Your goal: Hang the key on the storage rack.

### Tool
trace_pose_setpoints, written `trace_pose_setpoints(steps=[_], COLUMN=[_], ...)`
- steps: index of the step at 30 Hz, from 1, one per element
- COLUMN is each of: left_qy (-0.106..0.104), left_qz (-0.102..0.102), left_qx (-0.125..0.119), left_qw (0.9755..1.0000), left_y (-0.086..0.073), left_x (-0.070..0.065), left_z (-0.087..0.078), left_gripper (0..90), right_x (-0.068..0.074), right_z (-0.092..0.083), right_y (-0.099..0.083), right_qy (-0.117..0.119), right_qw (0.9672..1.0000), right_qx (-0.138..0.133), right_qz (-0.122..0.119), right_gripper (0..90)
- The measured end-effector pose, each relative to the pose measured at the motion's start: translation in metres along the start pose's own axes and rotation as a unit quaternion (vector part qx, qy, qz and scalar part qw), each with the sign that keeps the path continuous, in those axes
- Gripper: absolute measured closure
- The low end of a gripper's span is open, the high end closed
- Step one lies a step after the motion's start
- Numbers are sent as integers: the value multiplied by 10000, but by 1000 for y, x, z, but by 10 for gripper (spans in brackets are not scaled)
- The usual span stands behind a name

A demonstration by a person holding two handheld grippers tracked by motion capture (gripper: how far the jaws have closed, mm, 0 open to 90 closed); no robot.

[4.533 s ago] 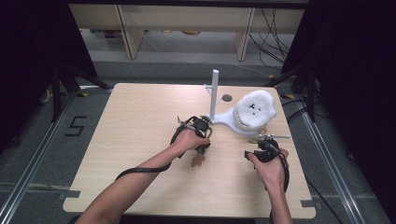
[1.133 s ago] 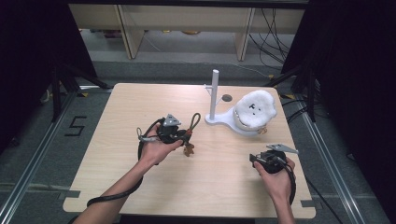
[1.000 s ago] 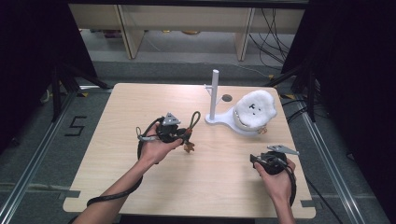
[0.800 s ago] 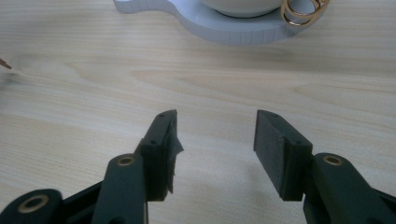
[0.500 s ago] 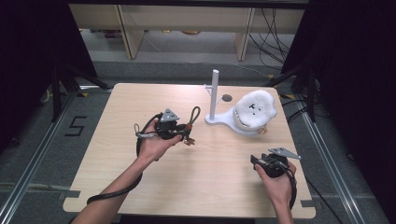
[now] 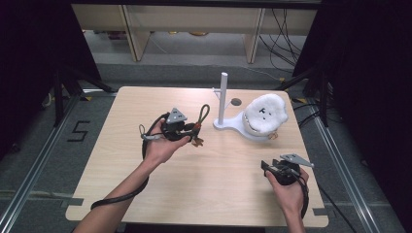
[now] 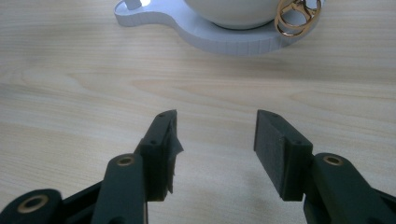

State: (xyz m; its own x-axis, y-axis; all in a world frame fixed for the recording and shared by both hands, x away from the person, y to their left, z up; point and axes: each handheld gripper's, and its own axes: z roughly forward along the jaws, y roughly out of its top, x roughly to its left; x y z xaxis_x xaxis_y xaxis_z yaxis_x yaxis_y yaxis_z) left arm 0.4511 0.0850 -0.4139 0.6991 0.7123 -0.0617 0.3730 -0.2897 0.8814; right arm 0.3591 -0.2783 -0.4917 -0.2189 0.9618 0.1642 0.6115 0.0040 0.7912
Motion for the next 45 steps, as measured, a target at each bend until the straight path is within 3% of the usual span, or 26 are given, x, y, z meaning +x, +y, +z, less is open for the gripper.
trace_pose_setpoints(steps=[2, 4, 9, 10, 12, 16, 27, 28, 31, 36, 45], left_qy=[-12, -7, -25, 12, 3, 11, 30, 33, 9, 23, 31], left_qz=[8, 105, 43, 41, 74, 95, 112, 121, 113, 94, 127], left_qx=[-9, 53, -124, -125, -177, -179, -284, -283, -341, -369, -368], left_qw=[10000, 9999, 9999, 9999, 9998, 9998, 9995, 9995, 9994, 9993, 9992], left_y=[2, 6, 13, 14, 17, 21, 34, 35, 37, 41, 47], left_x=[0, 1, 0, -1, -1, -1, -2, -2, -2, -1, -2], left_z=[0, -2, -1, -2, -1, 0, 3, 4, 5, 8, 10], left_gripper=[682, 682, 682, 682, 682, 682, 682, 682, 682, 682, 681], right_x=[0, 0, 0, 5, 0, 0, 1, 5, 4, 4, 4], right_z=[-2, 0, 0, -2, -3, -1, -4, -5, -3, -5, -3], right_y=[1, 0, 0, 0, 1, 1, 1, 1, 0, 1, 1], right_qy=[19, 44, 19, -27, -49, 15, -34, -68, -48, -86, -36], right_qw=[10000, 10000, 10000, 9997, 10000, 9999, 10000, 9997, 9998, 9999, 9998], right_qx=[87, -35, -87, -30, -2, -121, -54, 2, -128, -42, -137], right_qz=[-2, -7, -29, 238, -49, -43, -48, 240, 169, 142, 149], right_gripper=[504, 504, 502, 503, 503, 502, 499, 499, 499, 499, 498])
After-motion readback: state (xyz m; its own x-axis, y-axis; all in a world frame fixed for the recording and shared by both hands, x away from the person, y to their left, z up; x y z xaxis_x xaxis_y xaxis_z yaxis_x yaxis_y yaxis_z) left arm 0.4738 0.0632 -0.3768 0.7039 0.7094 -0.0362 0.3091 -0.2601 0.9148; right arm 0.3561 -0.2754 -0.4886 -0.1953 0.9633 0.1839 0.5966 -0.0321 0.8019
